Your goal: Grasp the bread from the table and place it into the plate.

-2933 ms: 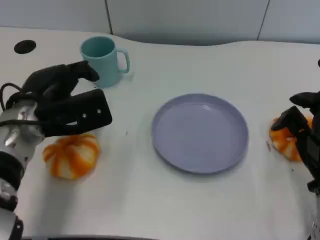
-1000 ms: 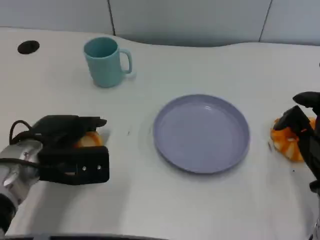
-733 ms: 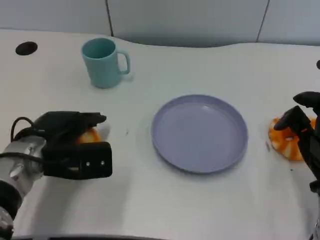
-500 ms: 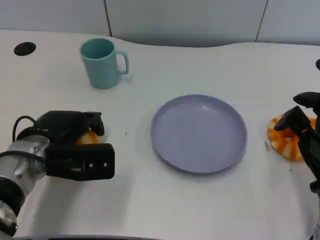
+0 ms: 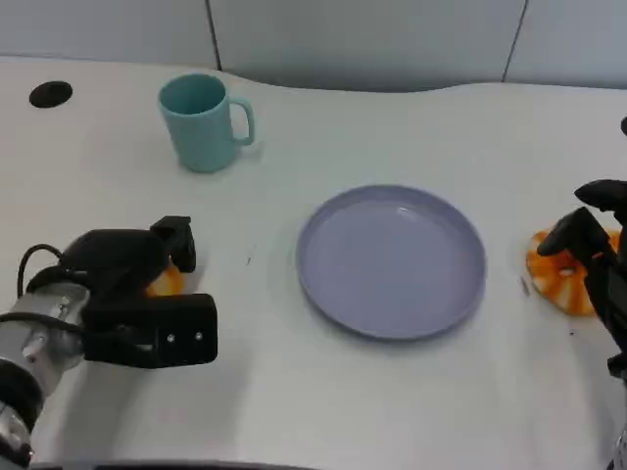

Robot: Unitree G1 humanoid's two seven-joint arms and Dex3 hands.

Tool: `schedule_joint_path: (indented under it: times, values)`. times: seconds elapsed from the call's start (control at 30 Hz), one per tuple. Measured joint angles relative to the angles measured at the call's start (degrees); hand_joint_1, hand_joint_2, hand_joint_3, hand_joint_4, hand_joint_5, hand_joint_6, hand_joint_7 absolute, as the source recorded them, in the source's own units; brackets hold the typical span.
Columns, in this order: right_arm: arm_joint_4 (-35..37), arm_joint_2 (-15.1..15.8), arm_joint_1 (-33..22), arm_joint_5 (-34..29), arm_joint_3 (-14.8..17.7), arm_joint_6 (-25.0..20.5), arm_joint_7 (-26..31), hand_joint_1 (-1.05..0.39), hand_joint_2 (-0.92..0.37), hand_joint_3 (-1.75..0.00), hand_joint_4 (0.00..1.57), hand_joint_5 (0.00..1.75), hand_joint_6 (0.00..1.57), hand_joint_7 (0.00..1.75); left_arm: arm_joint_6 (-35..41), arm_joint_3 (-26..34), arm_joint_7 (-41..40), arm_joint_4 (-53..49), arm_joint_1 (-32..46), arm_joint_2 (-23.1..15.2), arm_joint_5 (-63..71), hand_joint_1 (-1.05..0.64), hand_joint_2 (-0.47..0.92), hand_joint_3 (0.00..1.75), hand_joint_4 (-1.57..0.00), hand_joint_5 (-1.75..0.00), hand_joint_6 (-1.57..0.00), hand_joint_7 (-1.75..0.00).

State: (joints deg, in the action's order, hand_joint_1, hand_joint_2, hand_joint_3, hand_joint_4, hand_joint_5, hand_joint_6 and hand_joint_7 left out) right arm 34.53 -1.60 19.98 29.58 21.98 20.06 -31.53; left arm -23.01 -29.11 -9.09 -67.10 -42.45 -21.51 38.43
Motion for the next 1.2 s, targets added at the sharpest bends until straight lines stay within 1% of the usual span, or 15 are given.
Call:
schedule_joint_path:
  times: [0.1,0.13,0.2,0.23,0.27,0.3,0.33,0.37,0.4,0.43,0.5,0.8,0.93,1.1,1.2]
  values:
    - [0.0,0.0,0.0,0.0,0.0,0.1,0.0,-0.56,-0.91,-0.01,0.62,1.75,0.74,1.05,-1.3,0.5,-0.6,-0.1,0.2,0.0,-0.5,-0.34,0.85,0.00,-0.86,-1.75,-0.61,-1.75]
    - [0.0,0.0,0.0,0.1,0.0,0.1,0.0,-0.56,-0.92,-0.01,0.62,1.75,0.74,1.05,-2.2,0.8,-1.2,0.0,0.5,0.0,-1.0,-0.35,0.86,0.01,-0.86,-1.75,-0.66,-1.63]
    - [0.0,0.0,0.0,0.1,0.0,0.1,-0.1,-0.57,-0.92,-0.01,0.62,1.75,0.74,1.05,-4.2,1.1,-2.9,0.5,1.0,-0.1,-1.1,-0.38,0.88,0.02,-0.86,-1.75,-0.70,-1.52]
    - [0.0,0.0,0.0,0.1,0.0,0.1,-0.1,-0.57,-0.91,-0.01,0.62,1.75,0.74,1.05,-4.9,1.2,-3.5,0.9,1.1,-0.1,-1.1,-0.39,0.89,0.02,-0.84,-1.75,-0.75,-1.36]
    - [0.0,0.0,0.0,0.1,0.0,0.1,-0.1,-0.57,-0.91,-0.01,0.62,1.75,0.74,1.05,-5.6,1.3,-4.2,1.4,1.1,-0.2,-1.1,-0.40,0.89,0.02,-0.83,-1.75,-0.77,-1.27]
    - [0.0,0.0,0.0,0.1,0.0,0.1,-0.1,-0.56,-0.91,-0.01,0.62,1.75,0.74,1.05,-6.2,1.5,-4.8,1.9,1.1,-0.3,-1.1,-0.41,0.89,0.02,-0.81,-1.71,-0.79,-1.08]
    - [0.0,0.0,0.0,0.1,0.0,0.1,-0.1,-0.56,-0.92,-0.01,0.62,1.75,0.74,1.05,-6.6,1.8,-5.2,2.6,1.1,-0.4,-1.1,-0.41,0.88,0.01,-0.82,-1.66,-0.81,-0.95]
    - [0.0,0.0,0.0,0.1,0.0,0.1,-0.1,-0.56,-0.92,-0.01,0.62,1.75,0.74,1.05,-6.9,2.2,-5.3,3.5,1.2,-0.7,-1.1,-0.42,0.88,0.01,-0.82,-1.66,-0.82,-0.98]
    - [0.0,0.0,0.0,0.1,0.0,0.1,-0.1,-0.56,-0.92,-0.01,0.62,1.75,0.74,1.05,-7.3,2.5,-5.4,4.6,1.3,-0.9,-1.2,-0.42,0.89,0.02,-0.87,-1.71,-0.69,-1.41]
    - [0.0,0.0,0.0,0.1,0.0,0.1,-0.1,-0.56,-0.92,-0.01,0.62,1.75,0.74,1.05,-7.7,3.0,-5.4,5.9,1.4,-1.3,-1.4,-0.42,0.91,0.04,-0.89,-1.73,-0.65,-1.58]
    - [0.0,0.0,0.0,0.1,0.0,0.1,-0.1,-0.56,-0.92,-0.01,0.61,1.75,0.74,1.04,-8.9,4.1,-5.5,8.3,1.6,-2.0,-1.8,-0.39,0.89,0.05,-0.92,-1.74,-0.64,-1.71]
    - [0.0,0.0,0.0,0.2,0.0,-0.1,-0.1,-0.56,-0.91,0.00,0.62,1.75,0.75,1.04,-9.9,7.1,-5.3,16.1,3.1,-4.0,-3.4,-0.34,0.85,0.04,-0.89,-1.75,-0.61,-1.75]
    - [0.0,0.0,0.0,0.2,-0.1,-0.5,-0.1,-0.56,-0.91,0.00,0.62,1.75,0.76,1.03,-13.6,7.3,-5.4,16.9,3.0,-3.9,-3.4,-0.33,0.86,0.04,-0.83,-1.75,-0.55,-1.75]
    - [0.0,-0.1,0.0,0.0,-0.1,-0.5,0.0,-0.56,-0.92,-0.01,0.62,1.75,0.75,1.04,-15.9,7.2,-5.2,17.0,1.2,-2.6,-3.4,-0.34,0.89,0.05,-0.77,-1.75,-0.51,-1.75]
    - [0.0,-0.1,0.0,0.0,-0.1,-0.5,0.8,-0.56,-0.92,-0.01,0.62,1.75,0.75,1.04,-16.1,5.1,-5.2,16.5,-1.4,-0.8,-1.0,-0.36,0.91,0.06,-0.74,-1.75,-0.49,-1.75]
